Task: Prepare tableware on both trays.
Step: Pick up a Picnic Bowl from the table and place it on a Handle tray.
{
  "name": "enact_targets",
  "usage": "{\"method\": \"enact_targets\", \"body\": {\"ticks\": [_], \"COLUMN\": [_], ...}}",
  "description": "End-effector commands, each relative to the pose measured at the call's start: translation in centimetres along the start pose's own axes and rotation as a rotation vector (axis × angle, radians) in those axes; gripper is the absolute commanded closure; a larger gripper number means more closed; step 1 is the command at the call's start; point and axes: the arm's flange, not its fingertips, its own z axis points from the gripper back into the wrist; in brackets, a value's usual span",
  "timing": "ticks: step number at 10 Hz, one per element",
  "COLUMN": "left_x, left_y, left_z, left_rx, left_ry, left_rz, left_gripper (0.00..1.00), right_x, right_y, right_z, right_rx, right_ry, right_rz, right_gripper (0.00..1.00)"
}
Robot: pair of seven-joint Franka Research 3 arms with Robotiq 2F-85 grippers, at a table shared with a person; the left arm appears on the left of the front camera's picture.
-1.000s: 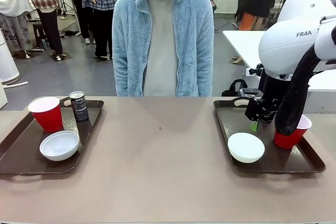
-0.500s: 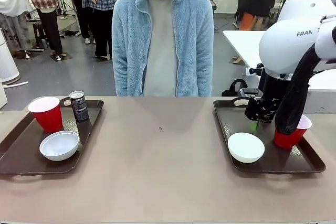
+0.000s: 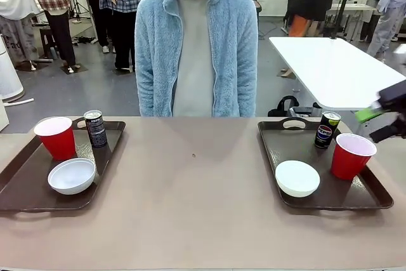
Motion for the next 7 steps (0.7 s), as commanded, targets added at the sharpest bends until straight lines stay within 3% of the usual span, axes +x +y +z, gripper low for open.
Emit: {"method": "enact_targets", "body": {"ticks": [1, 4, 6, 7], "left_x": [-0.1, -0.1, -0.1, -0.1], "left_y": [-0.2, -0.2, -0.2, -0.2], "left_z": [0.1, 0.1, 0.1, 0.1], "left_rx": [-0.007, -0.007, -0.007, -0.007], "left_ry": [-0.011, -0.011, -0.011, -0.011], "left_rz": [-0.007, -0.007, -0.007, -0.007], "left_gripper": [0.0, 0.0, 0.0, 0.0], "right_x": [-2.2, -4.4, -4.6, -6.3], "right_y": [-5.4, -12.1, -13.2, -12.0], "right_z": [1.1, 3.0, 3.4, 3.0], "right_rx": [0.371, 0.485, 0.435, 0.479], "right_ry": [-0.08, -0.2, -0.247, -0.225], "right_rz": [-0.002, -0.107, -0.173, -0.121], "right_gripper": [0.0, 0.0, 0.0, 0.0]}}
